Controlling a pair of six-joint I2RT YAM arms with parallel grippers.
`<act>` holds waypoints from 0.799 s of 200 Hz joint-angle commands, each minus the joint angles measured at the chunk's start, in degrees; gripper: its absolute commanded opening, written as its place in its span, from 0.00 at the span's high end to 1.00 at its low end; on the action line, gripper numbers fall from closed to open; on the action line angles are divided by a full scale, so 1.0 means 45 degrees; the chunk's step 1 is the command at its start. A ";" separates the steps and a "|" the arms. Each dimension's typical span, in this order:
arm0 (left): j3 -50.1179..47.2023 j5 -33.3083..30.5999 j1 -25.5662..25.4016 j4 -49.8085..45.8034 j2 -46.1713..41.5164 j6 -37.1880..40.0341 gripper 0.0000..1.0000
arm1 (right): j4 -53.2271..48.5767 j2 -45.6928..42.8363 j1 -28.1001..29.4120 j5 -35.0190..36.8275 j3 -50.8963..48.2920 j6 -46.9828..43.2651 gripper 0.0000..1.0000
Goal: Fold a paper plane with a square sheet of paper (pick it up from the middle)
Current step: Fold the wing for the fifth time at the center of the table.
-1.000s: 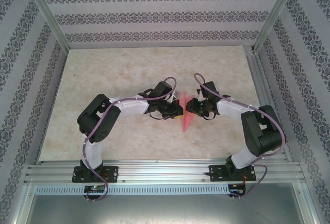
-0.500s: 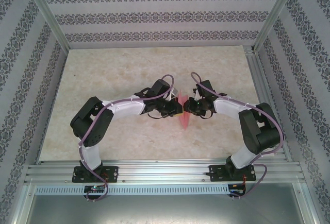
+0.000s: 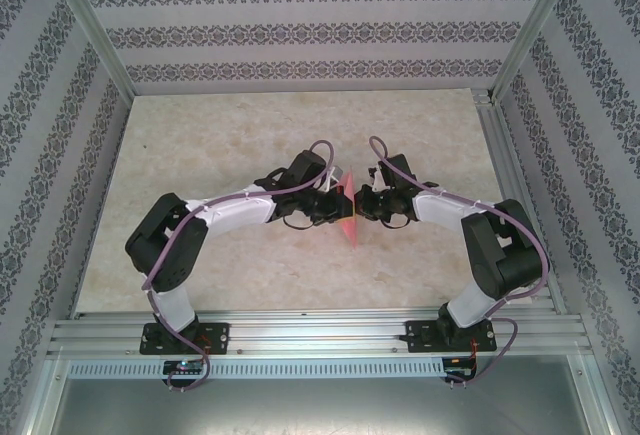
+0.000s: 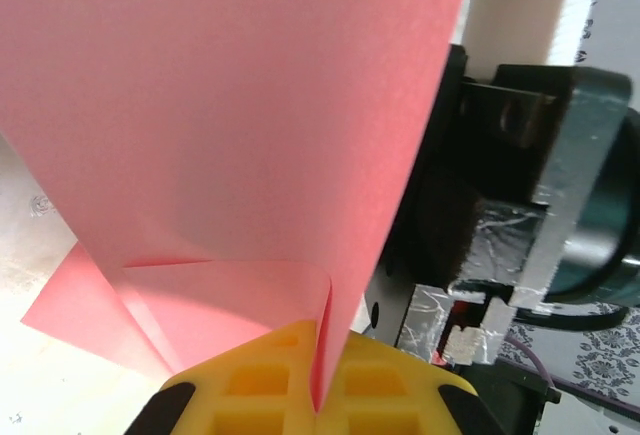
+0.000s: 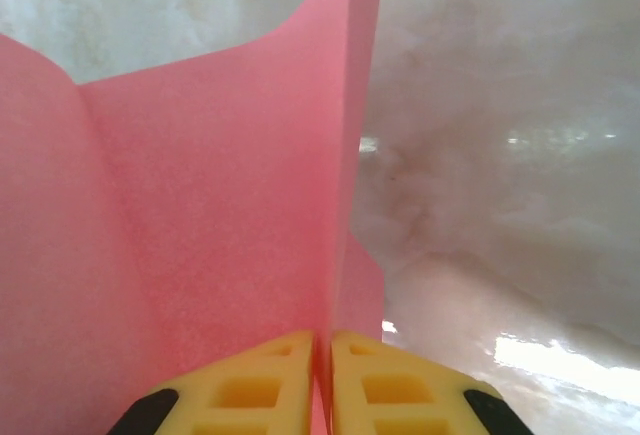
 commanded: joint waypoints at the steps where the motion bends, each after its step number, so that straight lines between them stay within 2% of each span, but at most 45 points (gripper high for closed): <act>1: -0.0049 -0.0286 -0.0136 -0.0778 -0.0751 0.0448 0.99 | 0.1915 -0.0231 0.0116 -0.1297 -0.0515 0.0824 0.87; 24: 0.0006 -0.0474 -0.0147 -0.1277 -0.0718 0.0640 0.98 | 0.3065 -0.0068 0.0209 -0.1569 -0.1097 0.1340 0.85; 61: -0.0021 -0.0107 -0.0288 -0.0635 0.0112 0.0402 0.97 | 0.3513 0.0387 0.0116 -0.1522 -0.1616 0.1295 0.85; 115: 0.0396 0.0073 -0.0492 -0.0260 0.0756 0.0302 0.97 | 0.2334 -0.0041 -0.0127 -0.0748 -0.1858 0.0498 0.82; 160: 0.0162 0.0099 -0.0489 0.0298 0.1246 0.0254 0.98 | 0.0879 -0.0376 -0.0193 0.0047 -0.1682 -0.0213 0.73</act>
